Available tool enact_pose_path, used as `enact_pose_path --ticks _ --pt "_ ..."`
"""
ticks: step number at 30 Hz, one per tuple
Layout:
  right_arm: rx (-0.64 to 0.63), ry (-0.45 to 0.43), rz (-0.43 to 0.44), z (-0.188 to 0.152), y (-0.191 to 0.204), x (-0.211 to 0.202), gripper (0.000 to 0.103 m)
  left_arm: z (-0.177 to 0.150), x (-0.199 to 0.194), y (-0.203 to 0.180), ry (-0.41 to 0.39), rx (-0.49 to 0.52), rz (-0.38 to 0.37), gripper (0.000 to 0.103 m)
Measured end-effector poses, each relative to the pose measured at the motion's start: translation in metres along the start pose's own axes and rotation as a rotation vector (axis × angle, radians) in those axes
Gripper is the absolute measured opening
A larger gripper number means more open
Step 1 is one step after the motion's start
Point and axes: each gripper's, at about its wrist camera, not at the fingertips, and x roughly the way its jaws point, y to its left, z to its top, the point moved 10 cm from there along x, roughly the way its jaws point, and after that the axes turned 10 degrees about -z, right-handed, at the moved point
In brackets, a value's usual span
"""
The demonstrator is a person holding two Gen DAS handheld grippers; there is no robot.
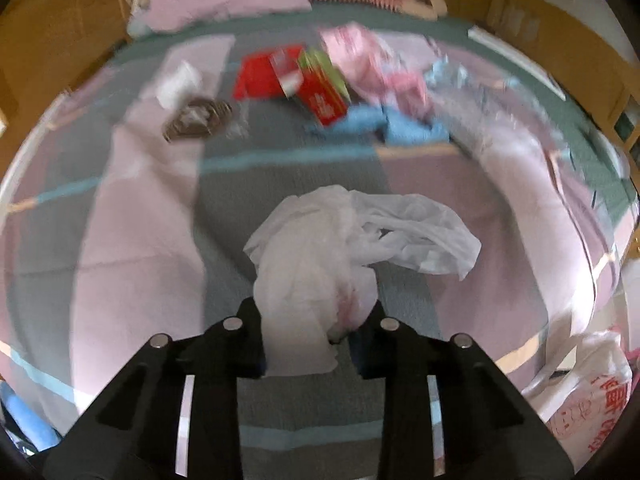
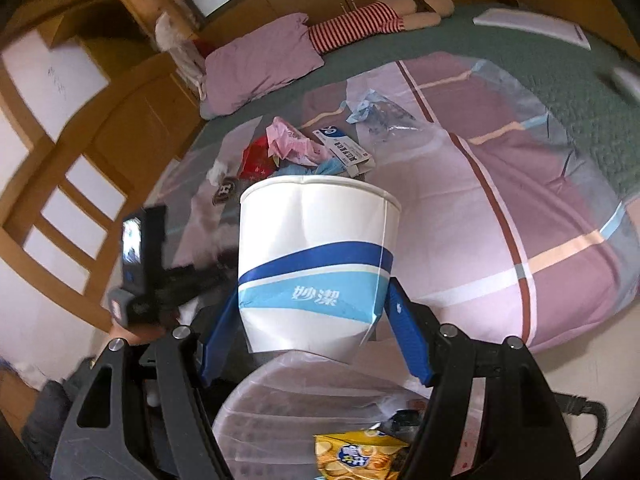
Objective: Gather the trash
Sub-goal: 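Carry the cup and bag over the wastebasket and open both grippers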
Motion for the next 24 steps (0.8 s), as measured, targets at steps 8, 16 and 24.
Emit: enact_pose_path --ticks 8,16,24 --pt "-0.112 -0.052 -0.071 -0.002 0.015 -0.021 0.070 0.016 -0.092 -0.008 -0.253 -0.033 0.033 0.029" --pt "-0.258 -0.127 -0.106 -0.010 0.028 -0.074 0.070 0.002 -0.202 -0.058 -0.377 0.026 0.013 0.029" --pt "-0.257 -0.178 -0.089 -0.015 0.015 -0.130 0.070 -0.022 -0.281 -0.092 -0.477 0.080 0.039 0.030"
